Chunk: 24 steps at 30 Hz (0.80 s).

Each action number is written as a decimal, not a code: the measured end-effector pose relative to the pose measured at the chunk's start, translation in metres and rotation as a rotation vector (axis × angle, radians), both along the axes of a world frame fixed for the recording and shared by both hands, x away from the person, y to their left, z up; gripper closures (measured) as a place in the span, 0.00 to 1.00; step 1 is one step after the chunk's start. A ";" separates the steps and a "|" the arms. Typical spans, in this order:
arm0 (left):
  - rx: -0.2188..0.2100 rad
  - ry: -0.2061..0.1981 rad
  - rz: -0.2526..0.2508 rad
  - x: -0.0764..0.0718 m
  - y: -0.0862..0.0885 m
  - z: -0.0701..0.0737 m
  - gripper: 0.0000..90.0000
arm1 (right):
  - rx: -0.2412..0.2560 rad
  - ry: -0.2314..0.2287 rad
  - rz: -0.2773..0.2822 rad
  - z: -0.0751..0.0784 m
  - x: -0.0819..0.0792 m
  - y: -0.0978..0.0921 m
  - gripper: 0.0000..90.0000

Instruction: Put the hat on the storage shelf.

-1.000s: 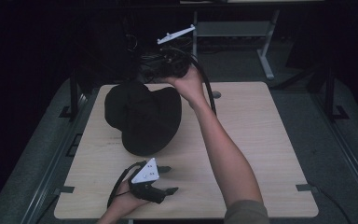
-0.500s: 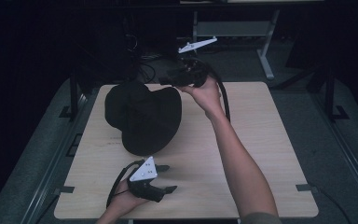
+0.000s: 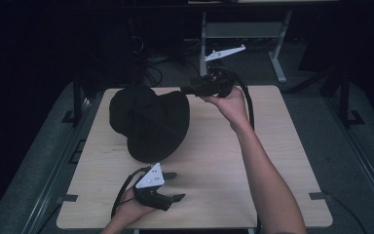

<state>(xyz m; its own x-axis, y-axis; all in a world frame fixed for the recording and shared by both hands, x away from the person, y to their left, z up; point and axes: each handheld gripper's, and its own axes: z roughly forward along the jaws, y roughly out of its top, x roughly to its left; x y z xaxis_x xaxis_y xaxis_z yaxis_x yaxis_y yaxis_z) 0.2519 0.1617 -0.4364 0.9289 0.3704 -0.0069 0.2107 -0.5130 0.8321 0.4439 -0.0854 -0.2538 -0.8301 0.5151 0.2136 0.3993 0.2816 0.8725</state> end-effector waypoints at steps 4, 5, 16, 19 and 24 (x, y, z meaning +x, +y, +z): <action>0.002 -0.008 -0.002 0.001 0.000 0.000 0.31 | -0.002 0.007 -0.016 -0.004 -0.004 -0.012 0.41; -0.005 -0.010 0.003 0.001 0.001 0.000 0.31 | 0.002 0.007 -0.021 -0.005 -0.005 -0.014 0.41; -0.015 0.001 0.006 0.001 0.000 -0.001 0.30 | 0.001 0.017 -0.061 -0.015 -0.016 -0.042 0.37; -0.010 0.003 0.006 0.002 0.000 -0.002 0.30 | 0.003 0.025 -0.074 -0.018 -0.020 -0.050 0.37; -0.012 0.007 0.004 0.002 -0.001 -0.003 0.30 | 0.001 0.029 -0.091 -0.025 -0.026 -0.062 0.36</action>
<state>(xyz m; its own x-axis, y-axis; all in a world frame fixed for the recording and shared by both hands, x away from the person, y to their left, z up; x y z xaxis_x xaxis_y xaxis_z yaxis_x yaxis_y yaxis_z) 0.2535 0.1604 -0.4392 0.9273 0.3738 -0.0175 0.2181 -0.5020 0.8369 0.4176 -0.1474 -0.2785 -0.7736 0.5878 0.2369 0.4479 0.2427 0.8605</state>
